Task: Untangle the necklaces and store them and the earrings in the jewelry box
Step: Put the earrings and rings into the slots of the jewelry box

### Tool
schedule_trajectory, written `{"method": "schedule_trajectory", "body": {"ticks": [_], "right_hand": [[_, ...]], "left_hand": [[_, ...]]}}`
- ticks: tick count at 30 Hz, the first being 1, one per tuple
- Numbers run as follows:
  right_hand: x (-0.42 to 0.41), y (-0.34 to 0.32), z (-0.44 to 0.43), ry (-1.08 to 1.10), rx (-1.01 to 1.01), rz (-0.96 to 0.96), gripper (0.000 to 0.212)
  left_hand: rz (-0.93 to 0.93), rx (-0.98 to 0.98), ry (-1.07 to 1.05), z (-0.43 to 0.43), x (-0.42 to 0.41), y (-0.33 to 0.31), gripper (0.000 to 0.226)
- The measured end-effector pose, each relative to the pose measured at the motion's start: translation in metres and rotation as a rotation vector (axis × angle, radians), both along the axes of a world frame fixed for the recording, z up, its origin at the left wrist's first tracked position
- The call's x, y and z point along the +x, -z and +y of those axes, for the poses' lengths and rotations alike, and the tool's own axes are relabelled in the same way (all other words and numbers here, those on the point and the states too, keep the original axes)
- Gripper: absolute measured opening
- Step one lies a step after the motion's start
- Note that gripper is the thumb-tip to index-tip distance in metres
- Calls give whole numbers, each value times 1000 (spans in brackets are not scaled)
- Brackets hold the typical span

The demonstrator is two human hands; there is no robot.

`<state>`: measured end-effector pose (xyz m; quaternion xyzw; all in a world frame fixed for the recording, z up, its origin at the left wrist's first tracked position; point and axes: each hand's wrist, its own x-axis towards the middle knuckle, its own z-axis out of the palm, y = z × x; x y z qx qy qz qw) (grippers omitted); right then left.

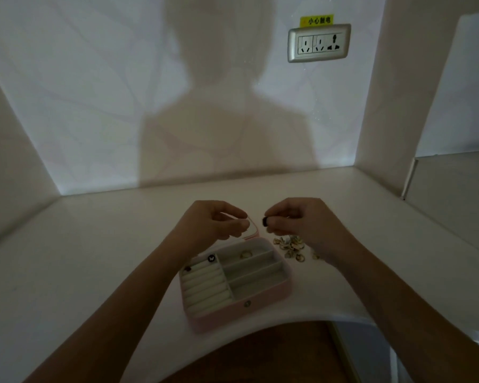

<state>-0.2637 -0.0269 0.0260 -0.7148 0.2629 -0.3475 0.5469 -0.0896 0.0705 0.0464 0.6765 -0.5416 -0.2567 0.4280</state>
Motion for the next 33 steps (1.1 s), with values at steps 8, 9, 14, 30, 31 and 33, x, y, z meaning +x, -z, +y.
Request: {"method": "schedule_trajectory", "body": {"ticks": [8,9,14,30,31,33], "right_hand": [[39,9,31,-87,219,-193,9],[40,11,32,-83,168,-143,9],[40,27,27,36,-262,203,4],[41,34,24,5,-363,282,9],[42,34,24,3,-371,284,9],[42,34,24,3,-386,285,10]], "left_hand": [[73,-46,-126,20,8,4,2],[63,-18,-143,23,10,6,2],[-49,210,-160,36,23,12,6],[-241,384,-84,38,23,12,7],[-253,386,-72,37,23,13,11],[-276,398,-57,35,22,14,17]]}}
